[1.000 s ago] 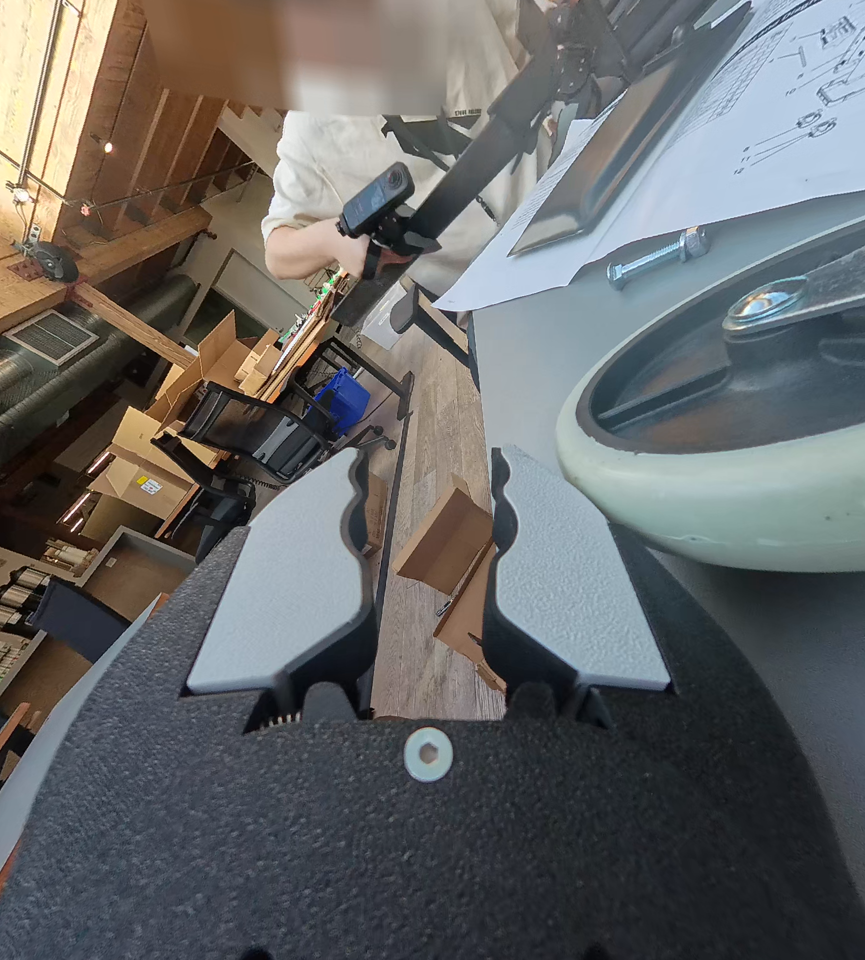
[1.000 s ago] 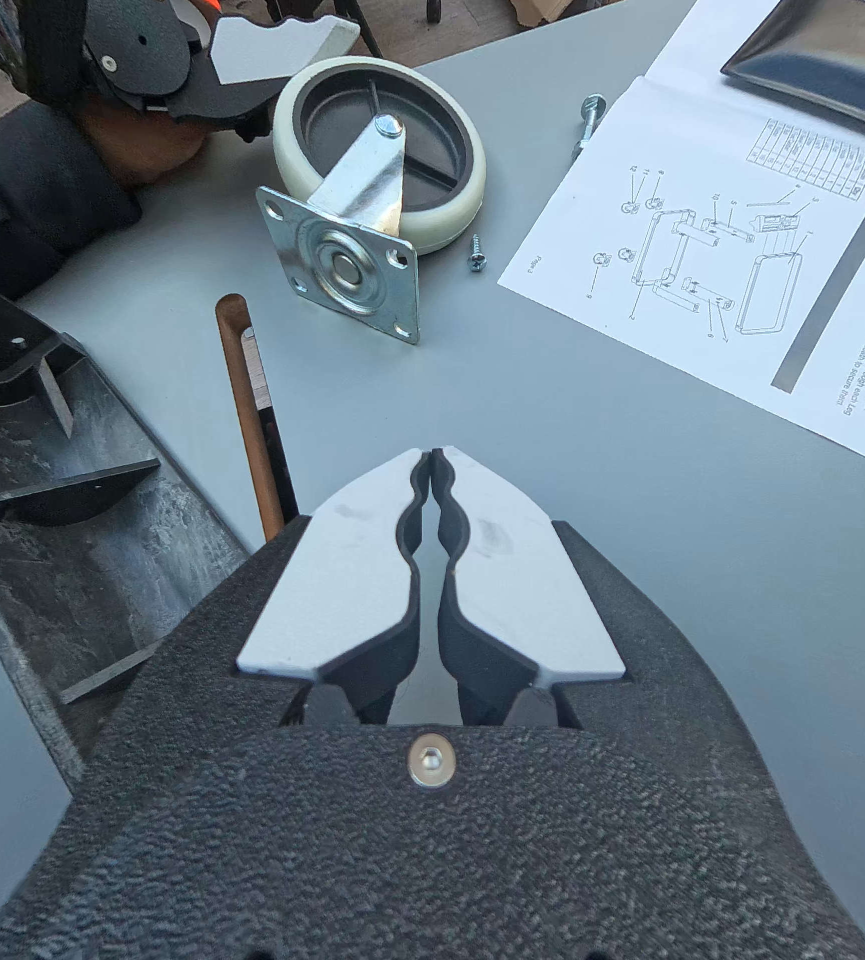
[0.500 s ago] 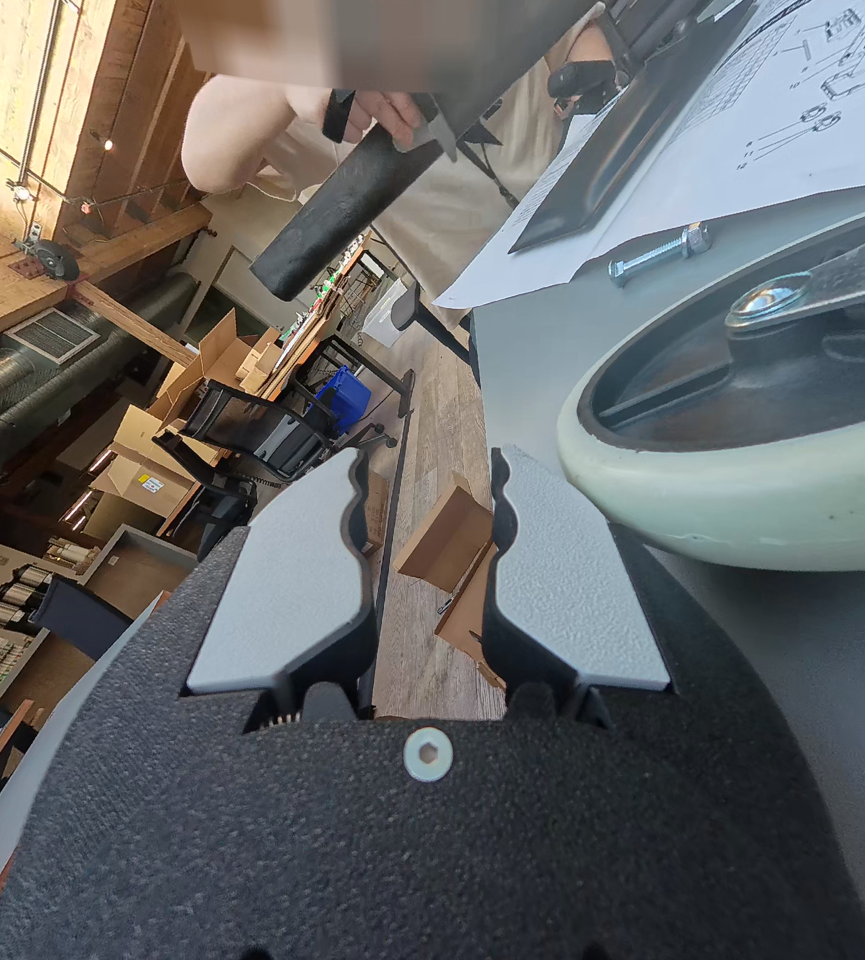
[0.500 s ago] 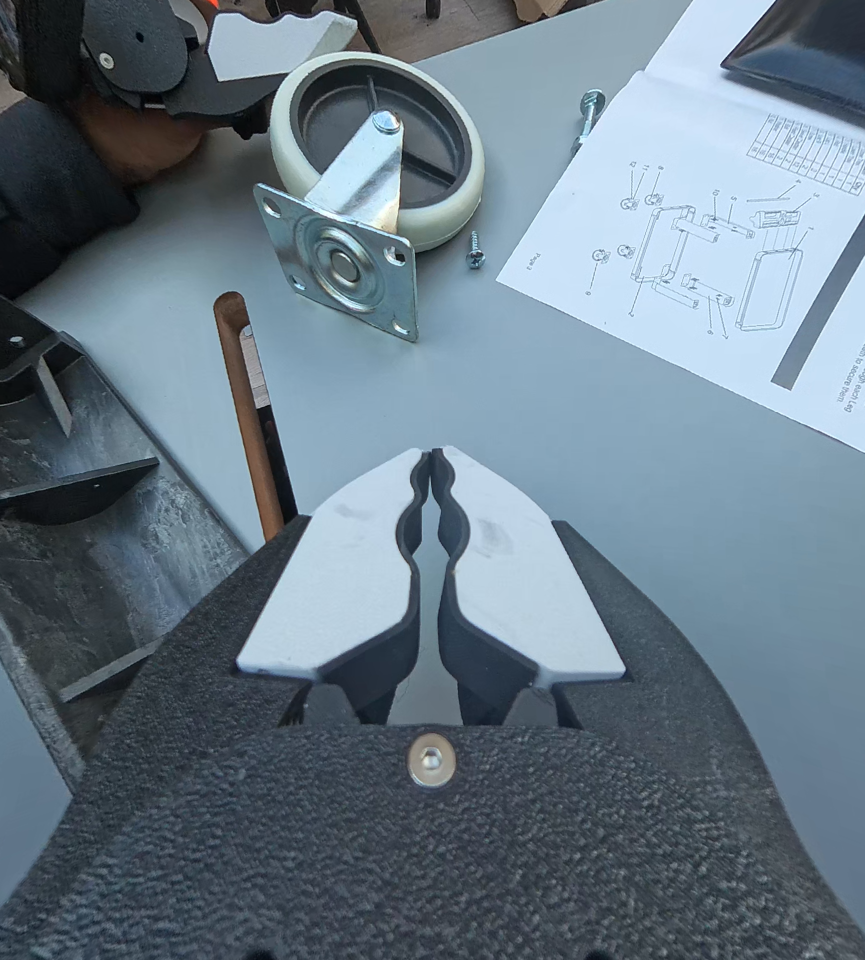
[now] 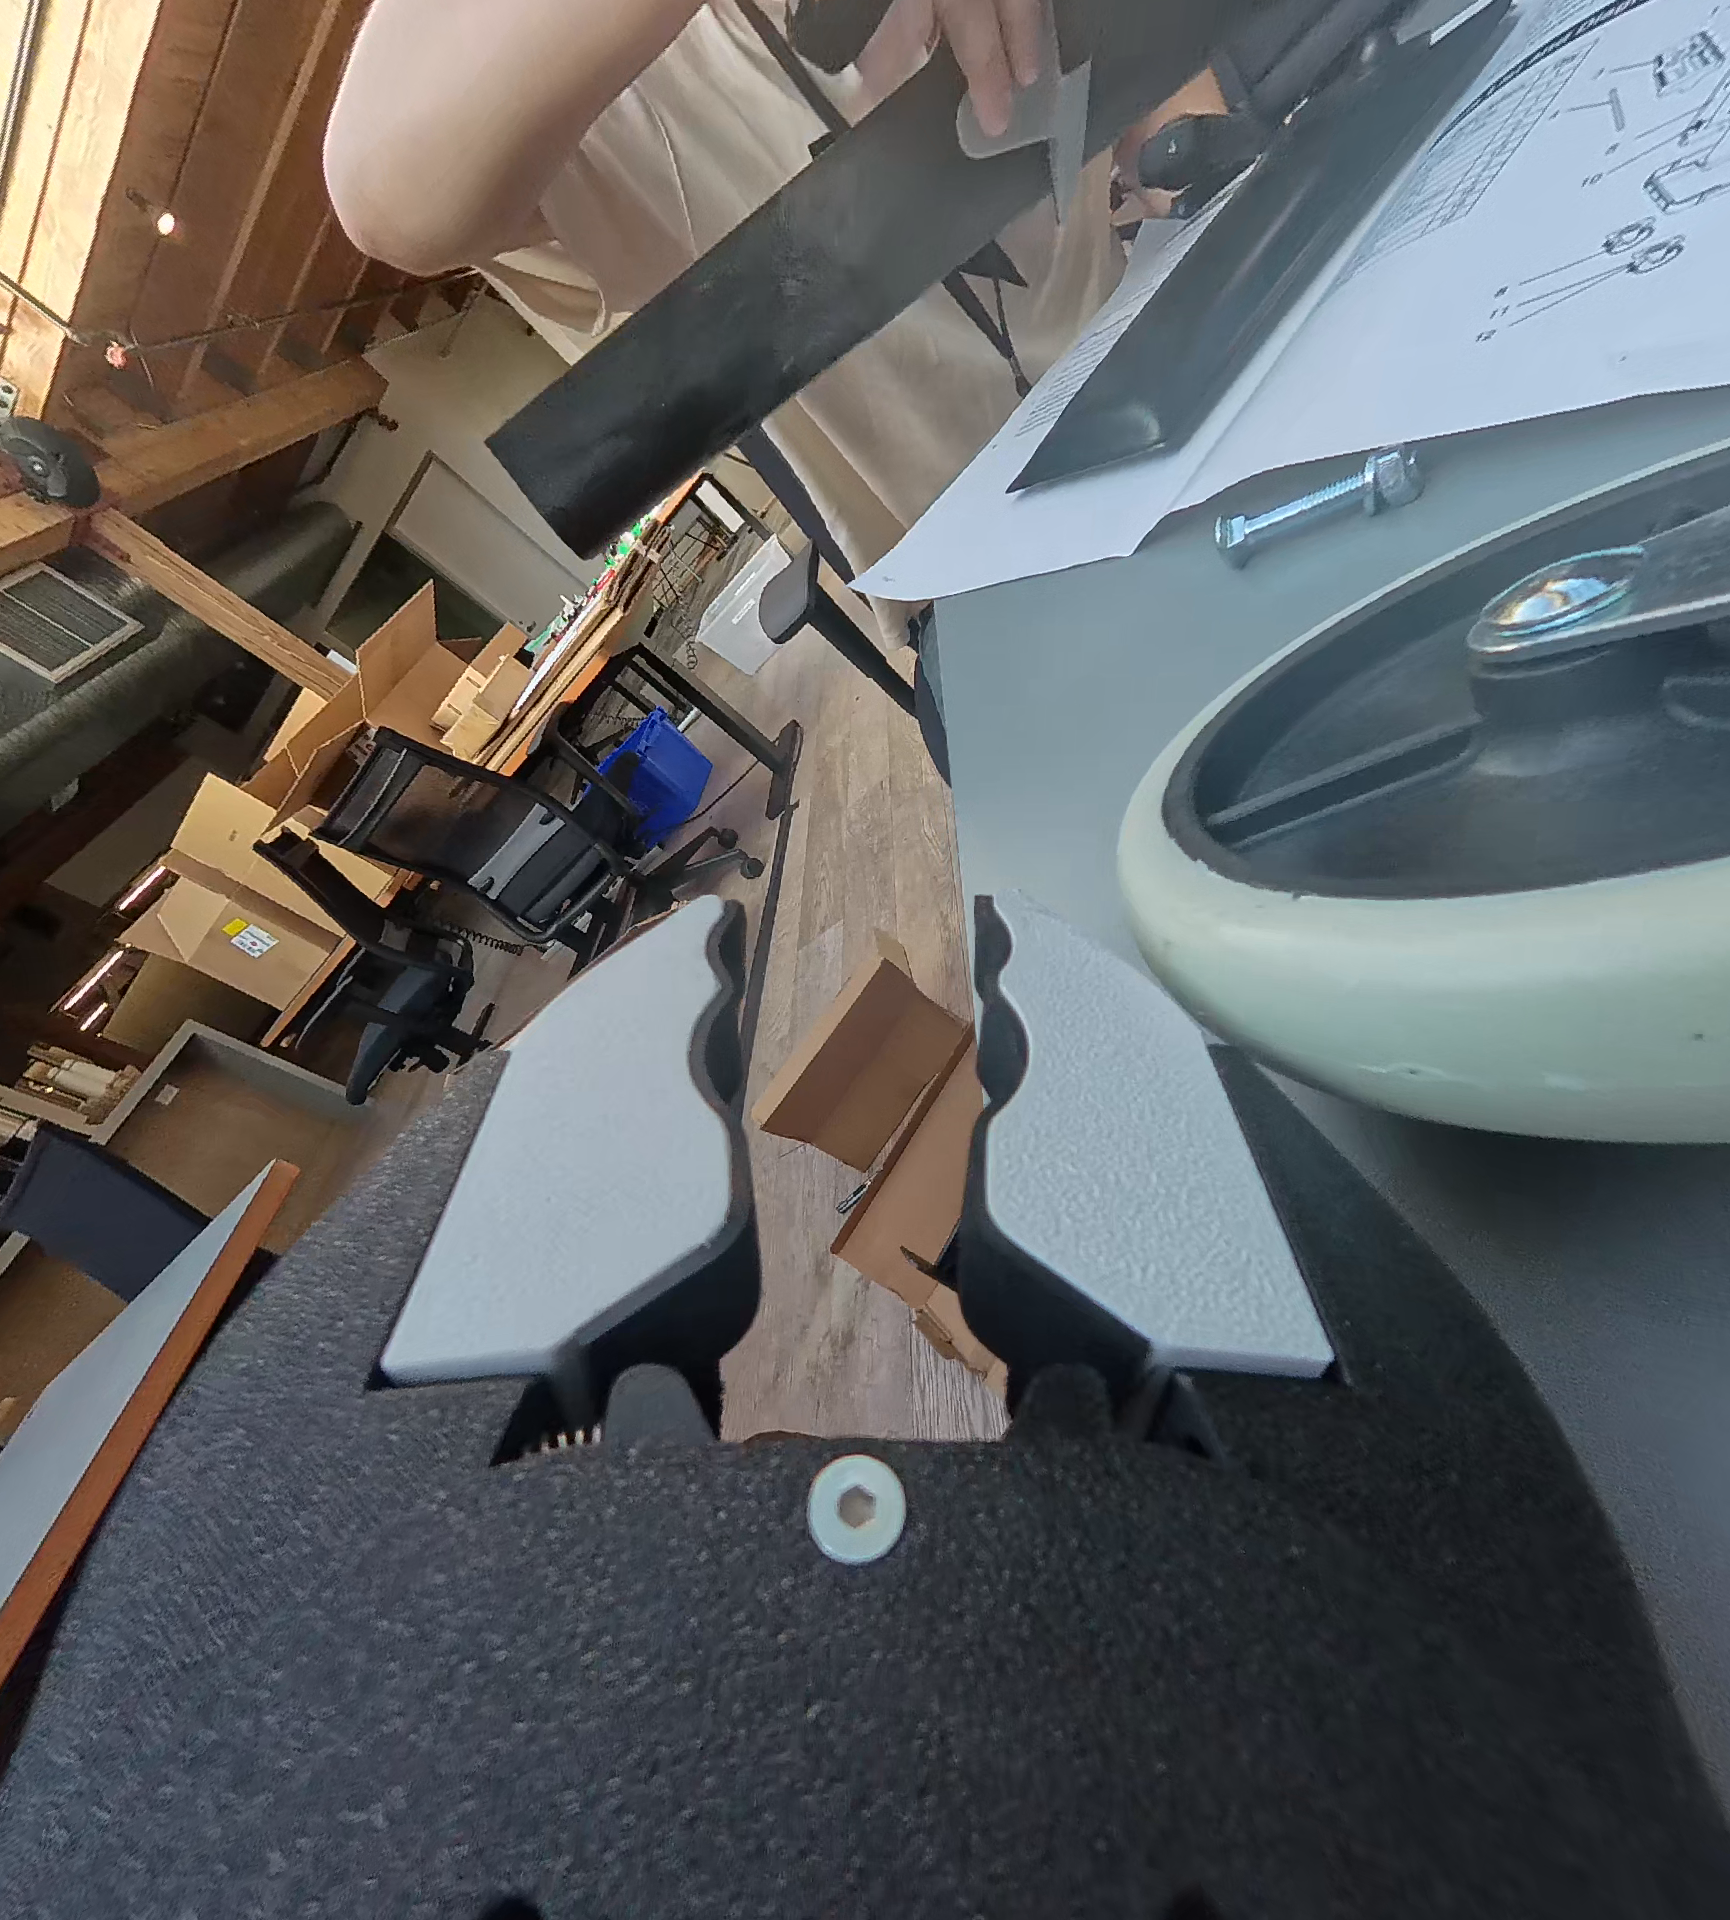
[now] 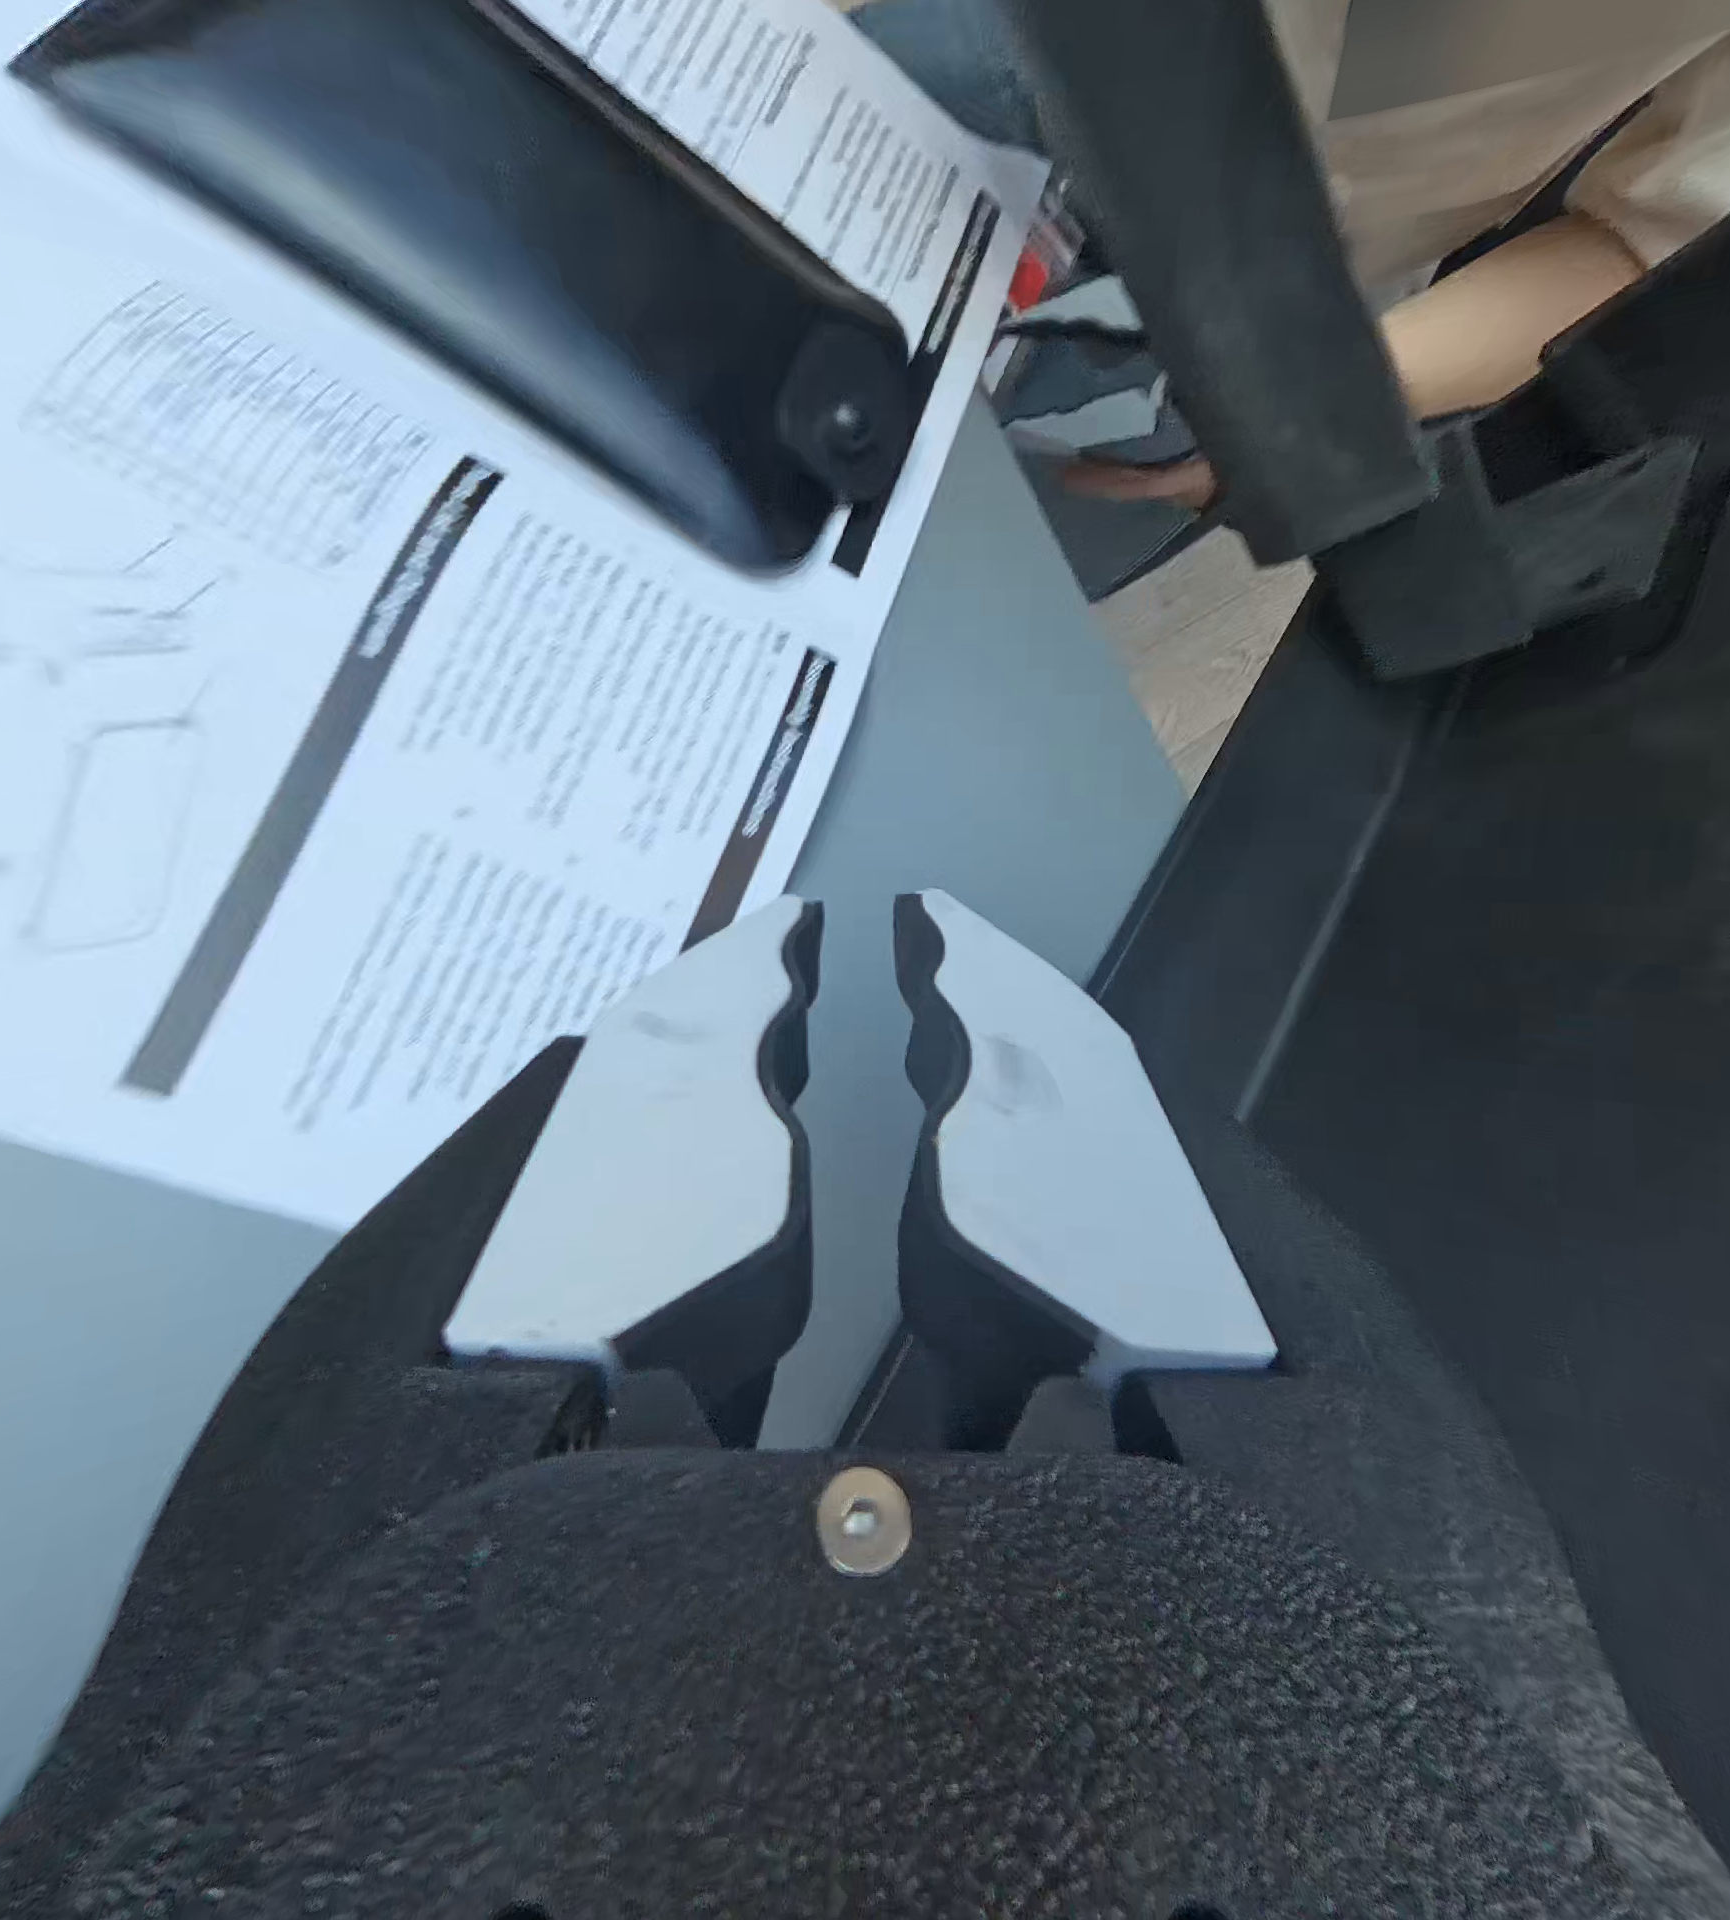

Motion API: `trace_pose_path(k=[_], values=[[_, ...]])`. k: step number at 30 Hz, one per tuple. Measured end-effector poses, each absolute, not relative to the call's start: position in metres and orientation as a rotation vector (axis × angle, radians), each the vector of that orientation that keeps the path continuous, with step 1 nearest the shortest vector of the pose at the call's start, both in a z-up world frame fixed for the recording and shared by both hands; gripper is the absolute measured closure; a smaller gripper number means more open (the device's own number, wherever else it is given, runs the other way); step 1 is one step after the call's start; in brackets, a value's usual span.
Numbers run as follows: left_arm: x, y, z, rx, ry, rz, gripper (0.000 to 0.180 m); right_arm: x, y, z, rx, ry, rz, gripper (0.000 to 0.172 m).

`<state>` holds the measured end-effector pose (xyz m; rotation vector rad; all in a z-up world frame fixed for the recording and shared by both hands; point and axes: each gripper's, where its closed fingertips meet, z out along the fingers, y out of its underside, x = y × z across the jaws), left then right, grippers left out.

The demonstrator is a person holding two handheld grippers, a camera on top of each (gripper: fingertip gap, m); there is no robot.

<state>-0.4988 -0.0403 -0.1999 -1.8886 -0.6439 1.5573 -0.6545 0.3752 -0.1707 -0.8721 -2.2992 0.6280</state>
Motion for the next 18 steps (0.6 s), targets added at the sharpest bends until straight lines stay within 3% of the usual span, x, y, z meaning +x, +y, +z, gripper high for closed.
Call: trace_pose_path(k=[3, 9, 18], values=[[-0.499, -0.044, -0.199, -1.866, -0.673, 1.541, 0.138, -0.716, 0.372, -0.188, -0.789, -2.231, 0.767, 0.171], [-0.503, -0.049, -0.201, -1.857, -0.708, 1.512, 0.138, -0.810, 0.375, -0.208, -0.595, -2.048, 0.559, 0.172], [-0.508, -0.049, -0.209, -1.904, -0.719, 1.492, 0.138, -0.861, 0.405, -0.212, -0.876, -1.933, 0.635, 0.172]])
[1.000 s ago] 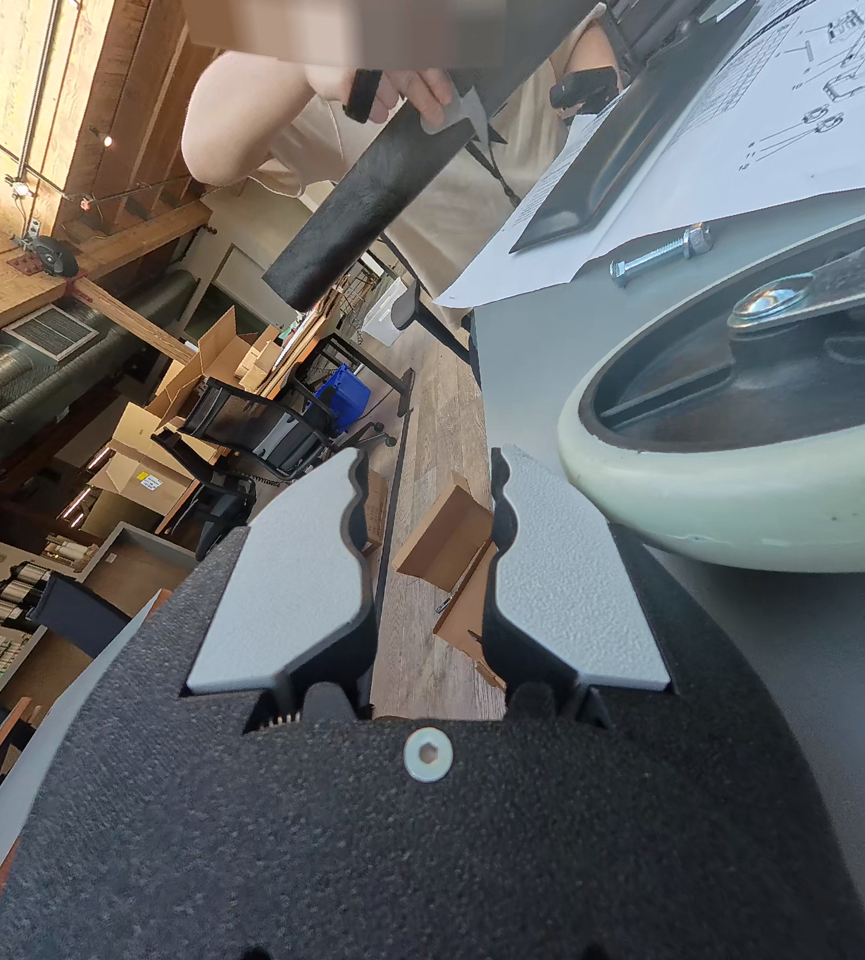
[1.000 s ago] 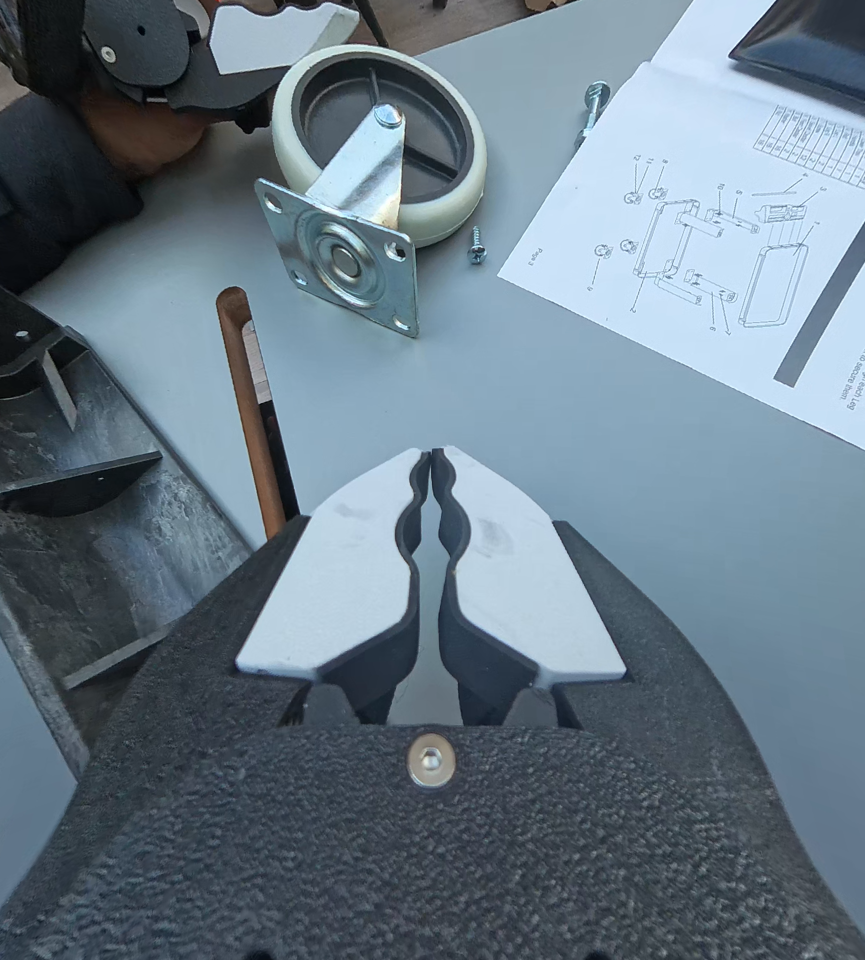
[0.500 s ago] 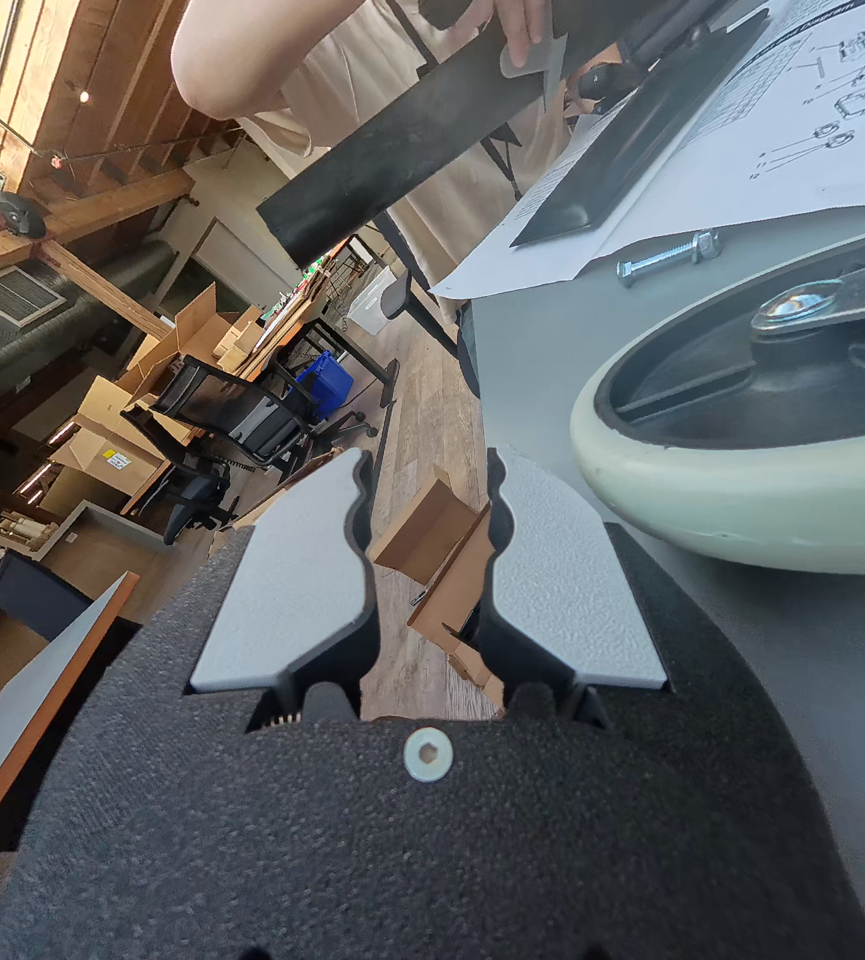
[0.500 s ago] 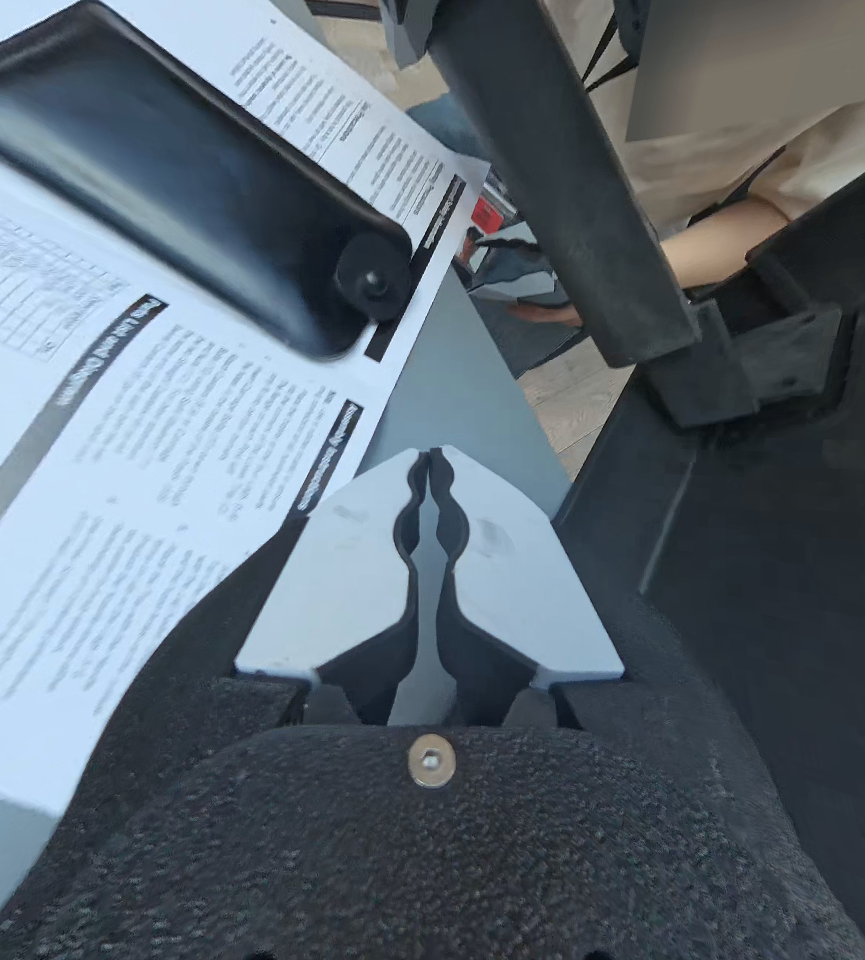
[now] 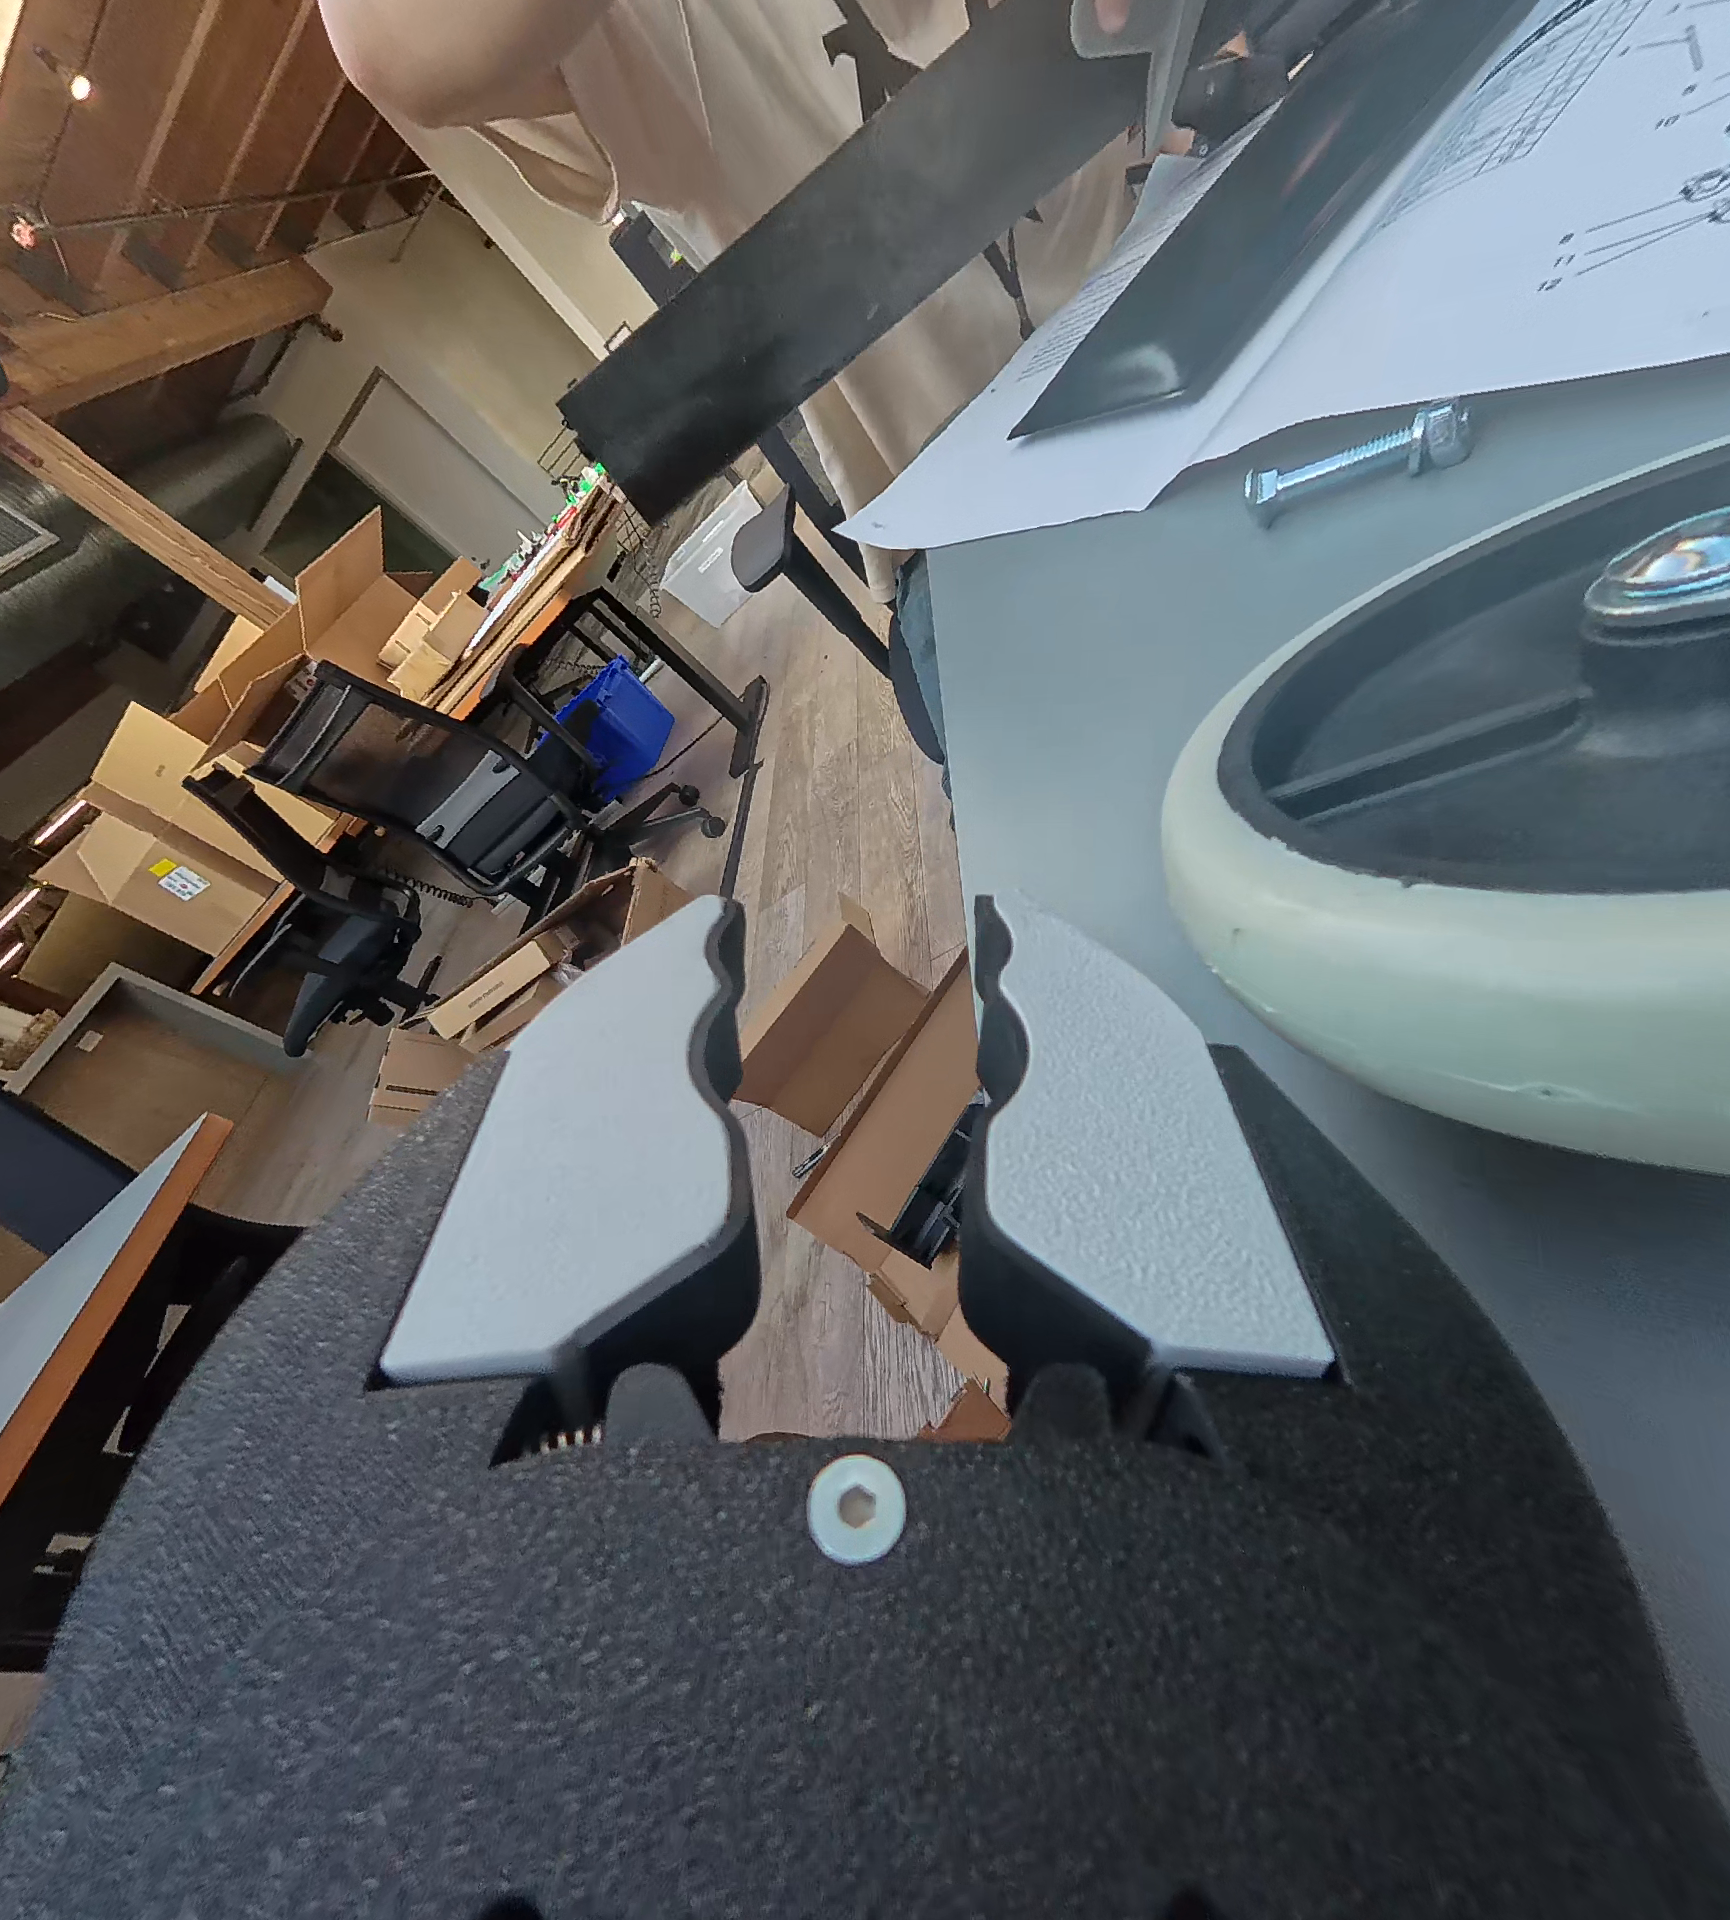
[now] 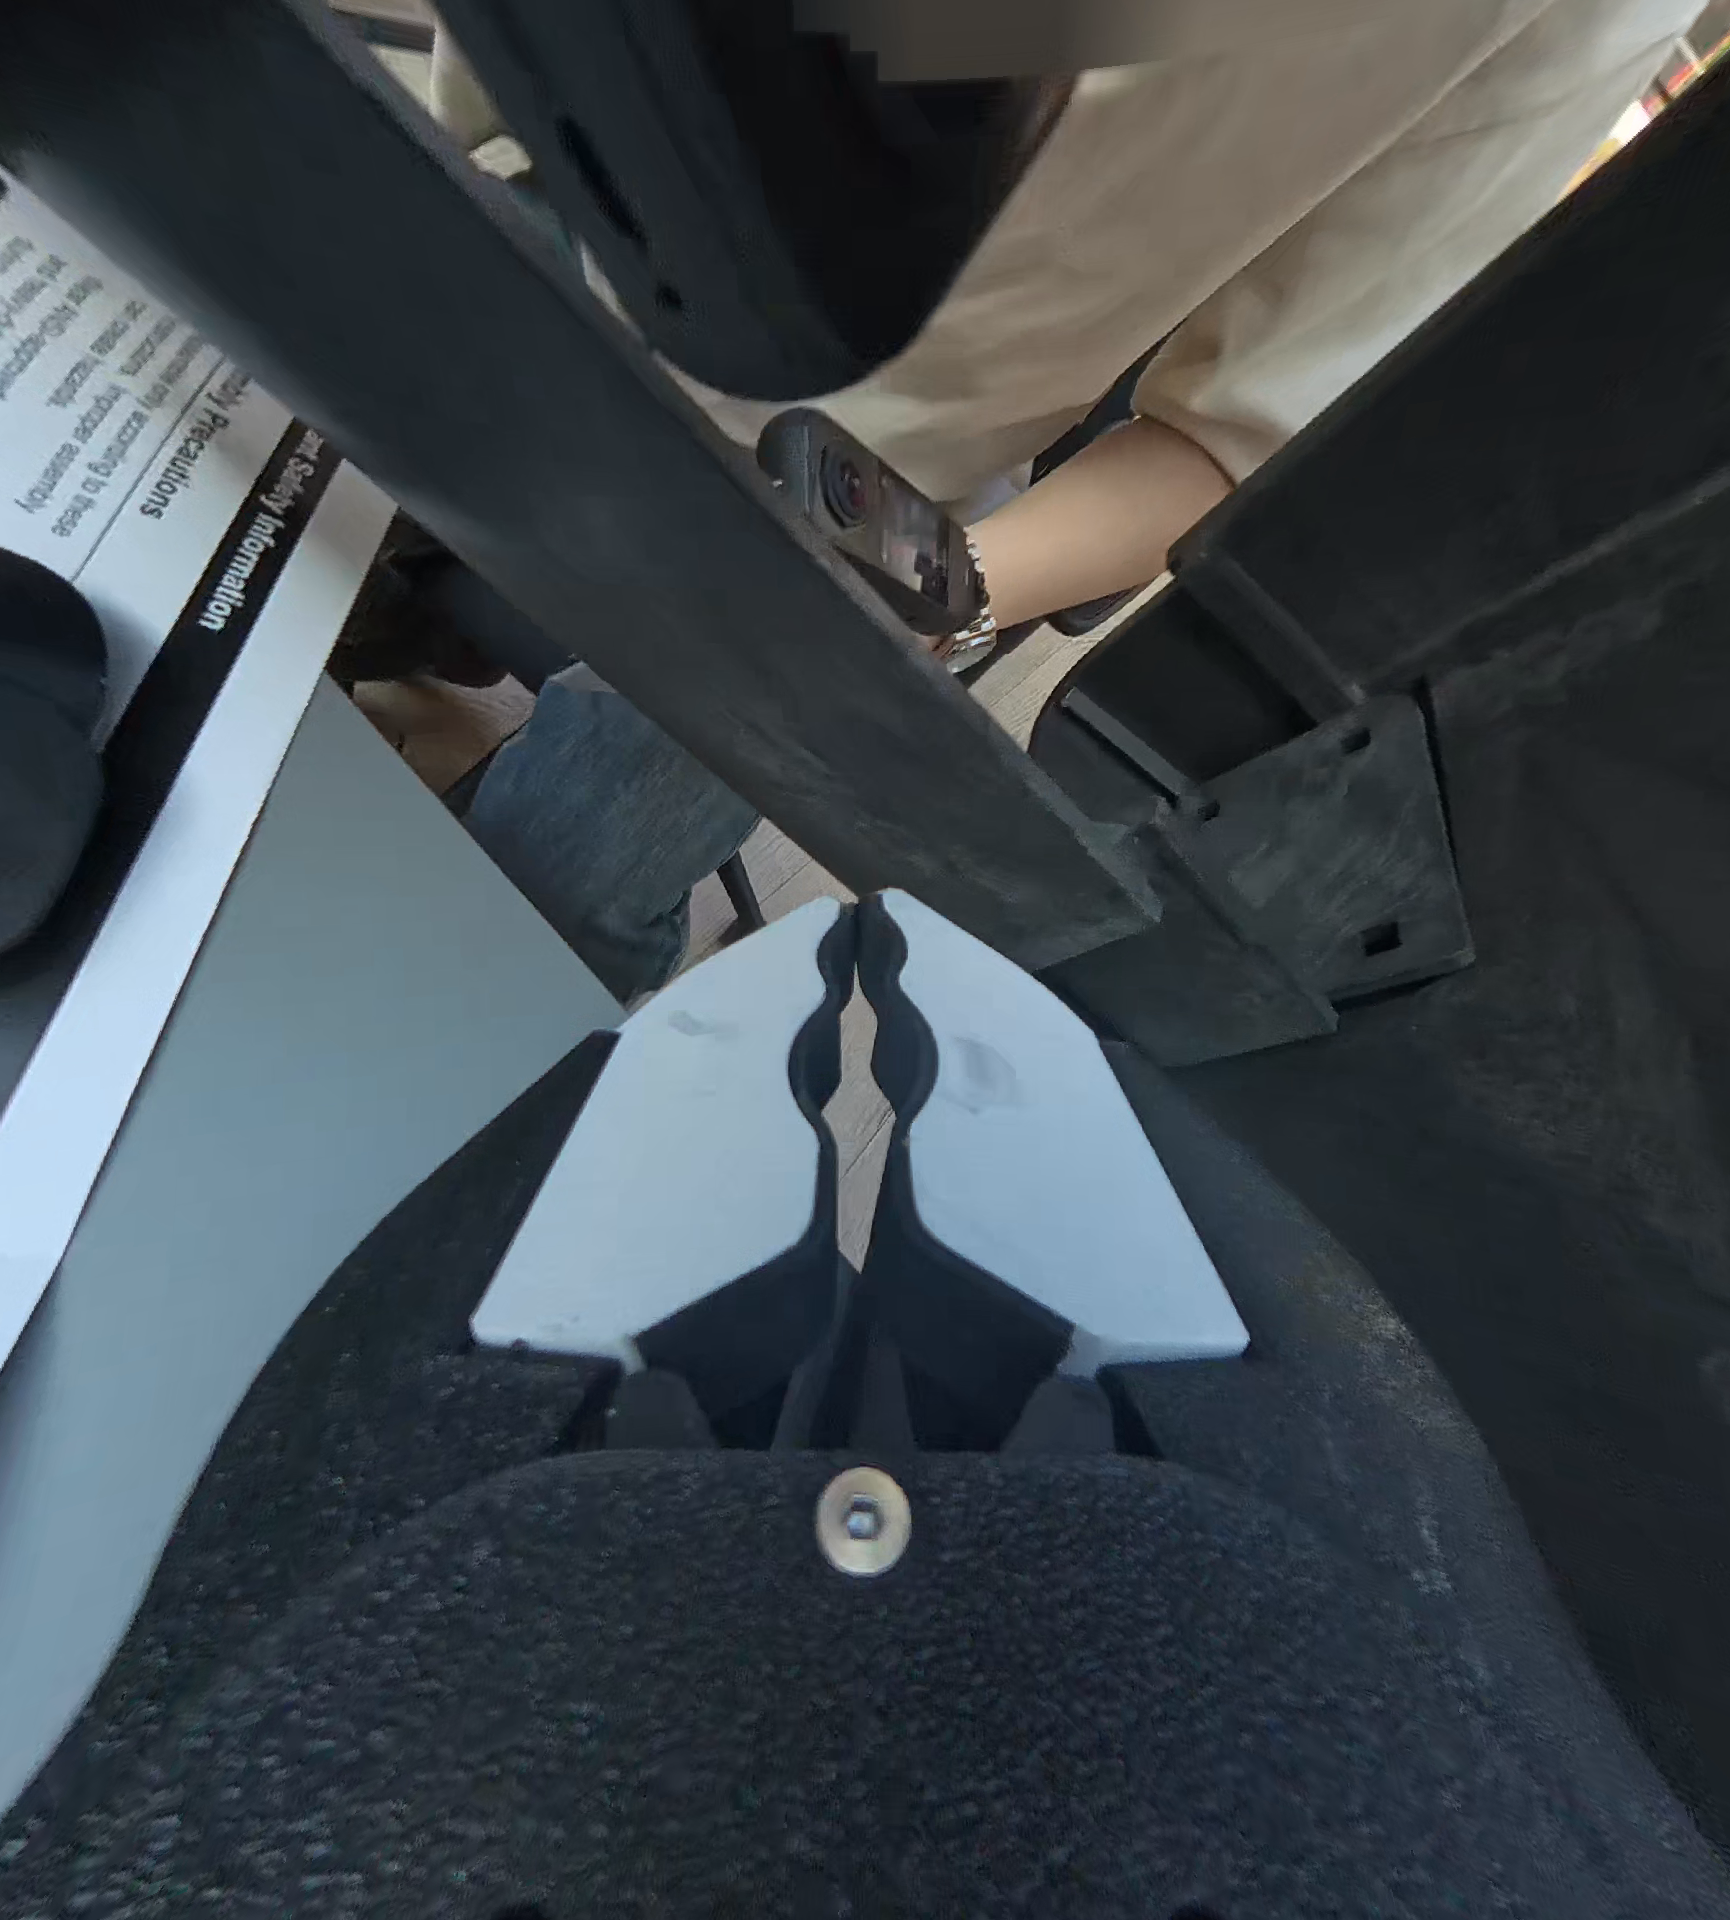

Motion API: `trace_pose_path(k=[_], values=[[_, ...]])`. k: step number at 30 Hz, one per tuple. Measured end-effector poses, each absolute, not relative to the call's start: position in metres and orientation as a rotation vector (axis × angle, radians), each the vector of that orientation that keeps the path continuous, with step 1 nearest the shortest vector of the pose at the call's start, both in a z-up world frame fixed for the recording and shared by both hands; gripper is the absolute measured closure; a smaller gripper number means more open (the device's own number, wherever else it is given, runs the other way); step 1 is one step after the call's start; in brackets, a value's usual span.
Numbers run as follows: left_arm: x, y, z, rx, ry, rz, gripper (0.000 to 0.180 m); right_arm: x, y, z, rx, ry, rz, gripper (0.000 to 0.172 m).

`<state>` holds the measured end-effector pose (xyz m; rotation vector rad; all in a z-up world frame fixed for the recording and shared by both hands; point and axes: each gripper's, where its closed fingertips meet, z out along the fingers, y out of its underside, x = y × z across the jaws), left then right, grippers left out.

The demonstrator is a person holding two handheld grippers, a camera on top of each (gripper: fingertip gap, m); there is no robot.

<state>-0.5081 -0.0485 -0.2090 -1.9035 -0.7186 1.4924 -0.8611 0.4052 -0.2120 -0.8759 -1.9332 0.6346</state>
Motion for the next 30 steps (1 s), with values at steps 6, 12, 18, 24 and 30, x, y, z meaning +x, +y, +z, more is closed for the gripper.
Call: trace_pose_path(k=[6, 12, 18, 24, 30], values=[[-0.507, -0.049, -0.208, -1.899, -0.719, 1.498, 0.138, -0.869, 0.418, -0.227, -0.960, -1.971, 0.609, 0.172], [-0.507, -0.052, -0.208, -1.900, -0.730, 1.511, 0.138, -0.879, 0.406, -0.215, -0.930, -1.969, 0.634, 0.172], [-0.508, -0.052, -0.208, -1.899, -0.733, 1.511, 0.138, -0.878, 0.406, -0.209, -0.892, -1.899, 0.675, 0.172], [-0.508, -0.052, -0.208, -1.896, -0.735, 1.510, 0.138, -0.876, 0.398, -0.198, -0.817, -1.854, 0.706, 0.172], [-0.508, -0.053, -0.207, -1.891, -0.739, 1.511, 0.138, -0.876, 0.391, -0.194, -0.809, -1.856, 0.694, 0.172]])
